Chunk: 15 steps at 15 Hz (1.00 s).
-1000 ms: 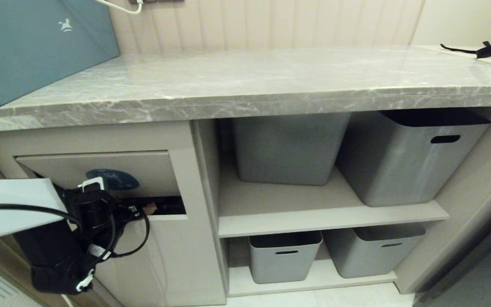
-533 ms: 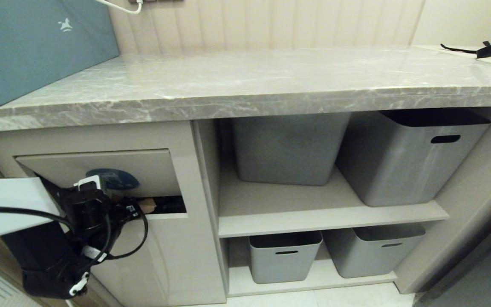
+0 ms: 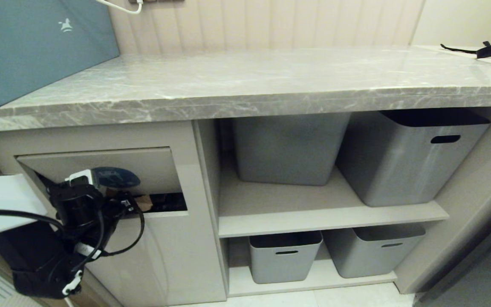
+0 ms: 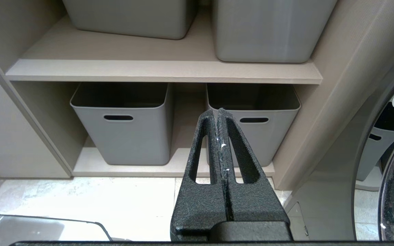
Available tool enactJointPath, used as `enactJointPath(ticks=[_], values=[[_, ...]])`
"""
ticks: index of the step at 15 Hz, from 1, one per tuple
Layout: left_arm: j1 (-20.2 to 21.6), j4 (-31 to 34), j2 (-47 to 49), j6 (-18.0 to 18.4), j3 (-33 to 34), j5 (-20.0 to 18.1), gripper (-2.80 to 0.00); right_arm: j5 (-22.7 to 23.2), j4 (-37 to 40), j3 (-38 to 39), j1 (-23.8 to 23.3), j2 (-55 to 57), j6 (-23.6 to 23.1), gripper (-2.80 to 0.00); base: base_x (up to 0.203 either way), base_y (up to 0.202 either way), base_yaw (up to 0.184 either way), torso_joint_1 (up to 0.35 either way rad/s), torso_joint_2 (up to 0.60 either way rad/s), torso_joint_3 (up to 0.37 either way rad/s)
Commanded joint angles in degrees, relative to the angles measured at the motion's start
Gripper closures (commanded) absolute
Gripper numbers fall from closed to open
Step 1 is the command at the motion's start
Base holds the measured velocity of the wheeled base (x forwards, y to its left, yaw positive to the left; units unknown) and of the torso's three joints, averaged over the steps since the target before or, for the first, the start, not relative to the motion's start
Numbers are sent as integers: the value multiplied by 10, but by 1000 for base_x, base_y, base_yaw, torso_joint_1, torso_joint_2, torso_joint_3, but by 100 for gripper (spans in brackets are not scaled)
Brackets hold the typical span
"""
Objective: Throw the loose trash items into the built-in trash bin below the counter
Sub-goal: Put the garbage in the trash can
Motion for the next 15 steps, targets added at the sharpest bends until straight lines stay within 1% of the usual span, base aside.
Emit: enactJointPath(ticks=[1, 6, 9, 10, 11, 12, 15], values=[[6, -6, -8, -1, -18, 1, 0, 0, 1, 0, 0, 0, 0, 0, 0, 0, 0, 0, 0, 0], [14, -7, -7, -3, -23, -1, 0, 1, 0, 0, 0, 0, 0, 0, 0, 0, 0, 0, 0, 0], [13, -7, 12, -13, -25, 0, 0, 0, 0, 0, 0, 0, 0, 0, 0, 0, 0, 0, 0, 0], [7, -8, 23, -20, -20, -3, 0, 0, 0, 0, 0, 0, -1, 0, 0, 0, 0, 0, 0, 0], [3, -12, 24, -27, -30, -15, 0, 0, 1, 0, 0, 0, 0, 0, 0, 0, 0, 0, 0, 0], [-1, -15, 25, -36, -44, -36, 0, 0, 0, 0, 0, 0, 0, 0, 0, 0, 0, 0, 0, 0], [0, -16, 24, -35, -49, -36, 0, 0, 1, 0, 0, 0, 0, 0, 0, 0, 0, 0, 0, 0]])
